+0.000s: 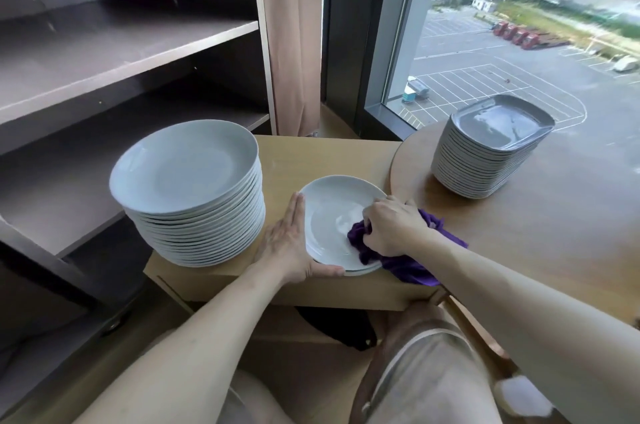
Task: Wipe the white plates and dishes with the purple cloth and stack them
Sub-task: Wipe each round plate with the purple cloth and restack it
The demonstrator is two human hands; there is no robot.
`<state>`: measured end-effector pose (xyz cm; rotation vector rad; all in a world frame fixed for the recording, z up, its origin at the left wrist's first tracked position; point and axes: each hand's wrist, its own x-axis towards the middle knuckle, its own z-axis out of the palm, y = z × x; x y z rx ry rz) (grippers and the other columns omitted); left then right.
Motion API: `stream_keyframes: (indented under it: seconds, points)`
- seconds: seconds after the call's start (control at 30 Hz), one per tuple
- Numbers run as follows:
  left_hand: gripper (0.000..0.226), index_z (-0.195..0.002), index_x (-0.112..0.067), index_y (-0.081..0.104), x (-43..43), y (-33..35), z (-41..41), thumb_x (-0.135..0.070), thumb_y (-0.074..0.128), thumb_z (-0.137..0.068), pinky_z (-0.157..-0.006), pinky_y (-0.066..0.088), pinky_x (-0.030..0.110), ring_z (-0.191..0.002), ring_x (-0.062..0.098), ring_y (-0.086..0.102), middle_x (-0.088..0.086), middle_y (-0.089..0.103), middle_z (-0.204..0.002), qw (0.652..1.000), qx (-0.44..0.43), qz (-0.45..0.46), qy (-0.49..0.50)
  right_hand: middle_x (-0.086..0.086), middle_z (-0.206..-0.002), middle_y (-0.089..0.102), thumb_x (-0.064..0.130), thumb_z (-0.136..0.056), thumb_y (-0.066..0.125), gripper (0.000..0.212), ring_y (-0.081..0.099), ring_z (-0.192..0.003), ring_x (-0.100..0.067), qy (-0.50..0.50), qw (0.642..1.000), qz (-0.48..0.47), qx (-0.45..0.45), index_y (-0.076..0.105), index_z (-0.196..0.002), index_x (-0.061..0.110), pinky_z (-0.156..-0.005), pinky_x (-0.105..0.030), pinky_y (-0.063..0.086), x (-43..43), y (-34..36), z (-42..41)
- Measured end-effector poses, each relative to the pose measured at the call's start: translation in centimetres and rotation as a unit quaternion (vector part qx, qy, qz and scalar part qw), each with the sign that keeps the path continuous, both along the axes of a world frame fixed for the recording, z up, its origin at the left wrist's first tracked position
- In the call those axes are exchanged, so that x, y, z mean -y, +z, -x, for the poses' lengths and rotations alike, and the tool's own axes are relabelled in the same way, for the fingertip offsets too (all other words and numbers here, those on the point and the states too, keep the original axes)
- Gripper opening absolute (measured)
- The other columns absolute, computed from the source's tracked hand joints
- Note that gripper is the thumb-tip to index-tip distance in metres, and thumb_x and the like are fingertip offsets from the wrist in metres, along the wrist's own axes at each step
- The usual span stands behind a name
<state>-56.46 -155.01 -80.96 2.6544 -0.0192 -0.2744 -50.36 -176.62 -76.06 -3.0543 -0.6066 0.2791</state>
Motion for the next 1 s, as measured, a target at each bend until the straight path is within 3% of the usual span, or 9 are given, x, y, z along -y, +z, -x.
stream_keyframes:
  seconds: [0.1,0.2,0.33,0.47,0.63,0.83,1.0]
  points:
    - [0.171,-0.152,-0.023,-0.038,0.1,0.5,0.1,-0.104,0.053,-0.032,-0.128,0.011,0.041,-0.157,0.012,-0.005,-0.010,-0.036,-0.163,1.000,-0.008,0.003,-0.002,0.015,-0.083,0.048,0.029,-0.084,0.063,0.014,0.048,-0.093,-0.020,0.001,0.998,-0.045,-0.038,0.054,-0.073,0.031,-0.082,-0.039,0.030,-0.4,-0.3,0.9]
    - [0.171,-0.153,-0.021,-0.036,0.2,0.7,0.1,-0.102,0.058,-0.035,-0.127,0.011,0.039,-0.158,0.015,-0.003,-0.008,-0.034,-0.165,1.000,-0.002,0.006,-0.003,0.016,-0.083,0.051,0.036,-0.084,0.068,0.019,0.049,-0.089,-0.019,0.006,0.995,-0.083,-0.056,0.054,-0.070,0.033,-0.083,-0.039,0.033,-1.4,-0.7,1.3]
    - [0.168,-0.155,-0.023,-0.033,0.1,0.3,0.3,-0.092,0.073,-0.045,-0.127,0.016,0.040,-0.157,0.016,0.001,-0.008,-0.031,-0.166,0.999,0.024,0.038,-0.017,0.013,-0.087,0.051,0.040,-0.083,0.070,0.012,0.049,-0.092,-0.019,0.022,0.989,-0.132,-0.057,0.064,-0.080,0.031,-0.082,-0.041,0.036,-3.5,-1.2,1.5]
    - [0.166,-0.154,-0.027,-0.035,0.1,0.1,0.3,-0.085,0.079,-0.049,-0.128,0.014,0.041,-0.158,0.015,-0.003,-0.011,-0.033,-0.165,0.998,0.026,0.050,-0.016,0.012,-0.093,0.051,0.044,-0.087,0.067,0.014,0.045,-0.097,-0.017,0.043,0.985,-0.162,-0.029,0.062,-0.084,0.031,-0.084,-0.040,0.034,-5.1,-2.0,1.0]
    - [0.165,-0.154,-0.030,-0.033,0.0,-0.1,0.4,-0.090,0.075,-0.045,-0.127,0.017,0.040,-0.158,0.016,0.002,-0.011,-0.029,-0.166,0.998,0.038,0.058,-0.014,0.010,-0.100,0.052,0.047,-0.090,0.063,0.015,0.044,-0.096,-0.017,0.045,0.981,-0.189,0.008,0.059,-0.092,0.033,-0.087,-0.043,0.039,-6.5,-2.8,-0.1]
    - [0.160,-0.154,-0.031,-0.032,0.1,-0.5,0.3,-0.093,0.068,-0.044,-0.127,0.017,0.039,-0.157,0.013,0.001,-0.014,-0.032,-0.165,0.998,0.051,0.037,-0.014,0.003,-0.112,0.053,0.053,-0.094,0.053,0.029,0.046,-0.107,-0.025,-0.030,0.984,-0.160,0.080,0.058,-0.109,0.029,-0.092,-0.047,0.038,-7.7,-3.6,-1.8]
    - [0.155,-0.152,-0.040,-0.025,0.2,-0.7,0.3,-0.099,0.063,-0.038,-0.127,0.013,0.040,-0.155,0.012,0.005,-0.015,-0.026,-0.166,0.998,0.060,0.024,-0.004,-0.004,-0.127,0.054,0.047,-0.101,0.044,0.031,0.047,-0.117,-0.029,-0.137,0.976,-0.127,0.116,0.057,-0.117,0.023,-0.096,-0.047,0.037,-7.9,-3.9,-1.7]
